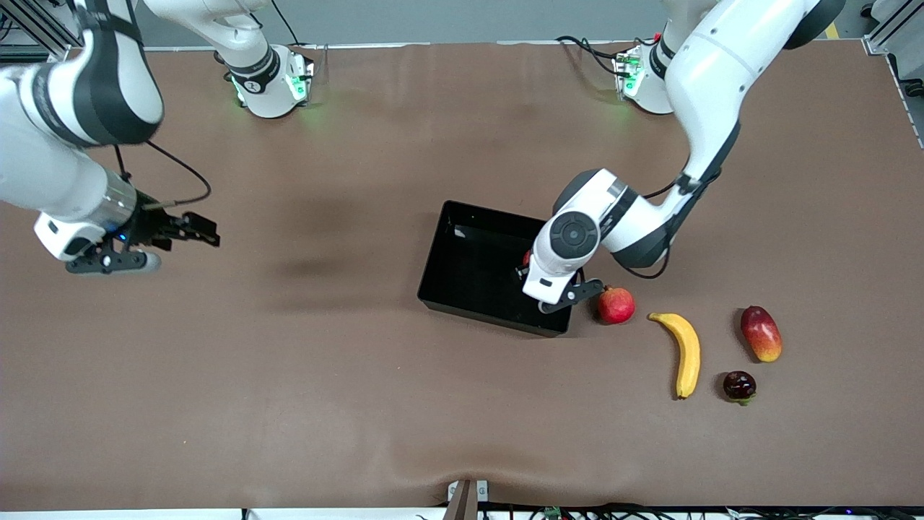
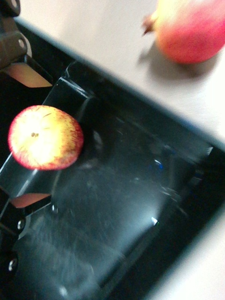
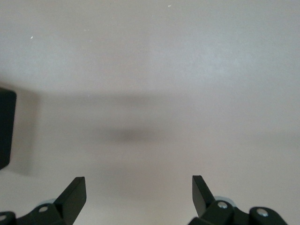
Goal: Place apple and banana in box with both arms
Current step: 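Lower the apple into the tray with the left gripper while the right gripper withdraws, then grasp the yellow banana with the left gripper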
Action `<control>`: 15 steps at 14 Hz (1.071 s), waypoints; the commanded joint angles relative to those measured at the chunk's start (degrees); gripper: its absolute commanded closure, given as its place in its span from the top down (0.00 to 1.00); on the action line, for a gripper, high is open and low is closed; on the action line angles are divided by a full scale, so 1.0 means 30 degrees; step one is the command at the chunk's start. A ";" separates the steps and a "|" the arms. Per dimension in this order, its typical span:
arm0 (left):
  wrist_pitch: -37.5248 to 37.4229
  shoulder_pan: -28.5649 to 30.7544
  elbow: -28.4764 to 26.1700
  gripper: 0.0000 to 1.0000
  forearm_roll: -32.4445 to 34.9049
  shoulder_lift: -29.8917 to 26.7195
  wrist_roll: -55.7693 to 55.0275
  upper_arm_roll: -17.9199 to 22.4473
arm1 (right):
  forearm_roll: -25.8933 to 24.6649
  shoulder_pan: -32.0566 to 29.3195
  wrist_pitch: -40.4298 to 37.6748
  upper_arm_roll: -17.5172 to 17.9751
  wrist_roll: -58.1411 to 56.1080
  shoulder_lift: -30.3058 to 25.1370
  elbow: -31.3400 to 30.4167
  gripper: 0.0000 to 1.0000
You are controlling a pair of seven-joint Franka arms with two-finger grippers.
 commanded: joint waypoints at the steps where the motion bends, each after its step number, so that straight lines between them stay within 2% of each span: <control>1: -0.1320 0.1505 -0.0474 1.00 0.0109 -0.3177 -0.0207 -0.0178 | -0.0413 -0.0902 -0.2570 0.0277 -0.0131 -0.0181 0.2009 1.00; 4: -0.2461 0.3380 -0.0503 1.00 -0.0067 -0.4618 0.1661 -0.0356 | -0.0589 -0.1666 -0.4653 0.0248 0.0043 -0.0152 0.3711 1.00; 6: -0.3255 0.4788 -0.0736 1.00 -0.0067 -0.4534 0.2896 -0.0356 | -0.0590 -0.2570 -0.5826 0.0277 0.0104 -0.0094 0.4795 1.00; 8: -0.3025 0.5321 -0.0970 1.00 -0.0038 -0.3659 0.2405 -0.0298 | -0.0590 -0.3014 -0.6648 0.0277 0.0133 -0.0005 0.5820 1.00; 13: 0.1539 0.5673 -0.2815 1.00 0.0225 -0.1898 0.0791 -0.0151 | -0.0590 -0.2810 -0.7121 0.0365 0.0133 0.0024 0.6500 1.00; 15: 0.1811 0.6051 -0.2877 1.00 0.0690 -0.1925 0.1081 0.0111 | -0.0648 -0.2780 -0.7179 0.0424 0.0220 0.0024 0.6471 1.00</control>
